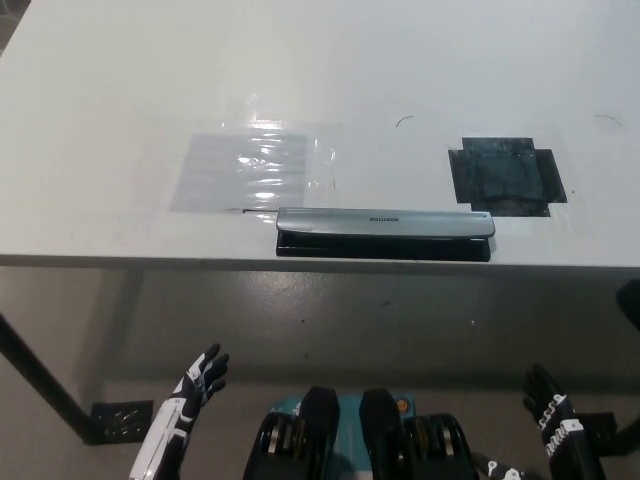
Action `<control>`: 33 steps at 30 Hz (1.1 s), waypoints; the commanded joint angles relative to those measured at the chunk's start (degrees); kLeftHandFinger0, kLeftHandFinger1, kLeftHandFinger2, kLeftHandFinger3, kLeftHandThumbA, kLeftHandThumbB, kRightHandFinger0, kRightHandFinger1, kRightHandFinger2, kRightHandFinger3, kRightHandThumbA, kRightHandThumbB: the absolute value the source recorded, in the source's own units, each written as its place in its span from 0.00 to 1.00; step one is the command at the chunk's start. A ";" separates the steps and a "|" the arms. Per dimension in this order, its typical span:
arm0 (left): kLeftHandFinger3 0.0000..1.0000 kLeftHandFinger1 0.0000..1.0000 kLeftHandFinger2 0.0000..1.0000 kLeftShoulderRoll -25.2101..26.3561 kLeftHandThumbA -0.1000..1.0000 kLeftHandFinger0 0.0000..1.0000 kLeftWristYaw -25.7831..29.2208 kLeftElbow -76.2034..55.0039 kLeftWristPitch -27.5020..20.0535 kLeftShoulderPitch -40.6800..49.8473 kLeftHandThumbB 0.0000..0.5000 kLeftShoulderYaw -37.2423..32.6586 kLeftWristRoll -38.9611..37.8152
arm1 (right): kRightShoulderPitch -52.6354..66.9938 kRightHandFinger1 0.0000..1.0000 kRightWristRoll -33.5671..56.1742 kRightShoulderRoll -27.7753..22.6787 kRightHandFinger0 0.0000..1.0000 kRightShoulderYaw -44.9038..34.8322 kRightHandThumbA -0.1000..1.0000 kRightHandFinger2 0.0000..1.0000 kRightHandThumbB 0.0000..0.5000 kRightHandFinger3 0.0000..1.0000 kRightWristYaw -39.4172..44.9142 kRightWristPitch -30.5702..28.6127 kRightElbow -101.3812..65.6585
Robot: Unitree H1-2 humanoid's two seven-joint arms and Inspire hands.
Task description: The paper pin puncher is placed at the center of the table and close to the robot and the robot uses its right fist to press on the paper pin puncher
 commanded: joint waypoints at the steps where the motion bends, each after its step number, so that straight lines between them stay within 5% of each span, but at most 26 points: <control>1: 1.00 1.00 1.00 0.37 1.00 1.00 -0.72 -0.13 -1.92 0.35 0.51 -0.31 -0.84 | 0.47 1.00 -0.04 -0.34 1.00 0.31 1.00 1.00 0.50 1.00 1.55 -3.11 -0.64; 24: 1.00 1.00 1.00 0.31 1.00 1.00 -0.26 0.05 -2.14 0.20 0.46 -0.24 -0.22 | -0.44 1.00 -0.44 0.21 1.00 0.60 1.00 1.00 0.56 1.00 2.52 -1.08 -2.69; 33: 1.00 1.00 1.00 0.56 1.00 1.00 -0.45 -0.11 -1.85 -0.28 0.43 -0.25 -0.24 | -0.68 1.00 -2.28 0.70 1.00 1.05 1.00 1.00 0.59 1.00 1.84 -4.62 0.04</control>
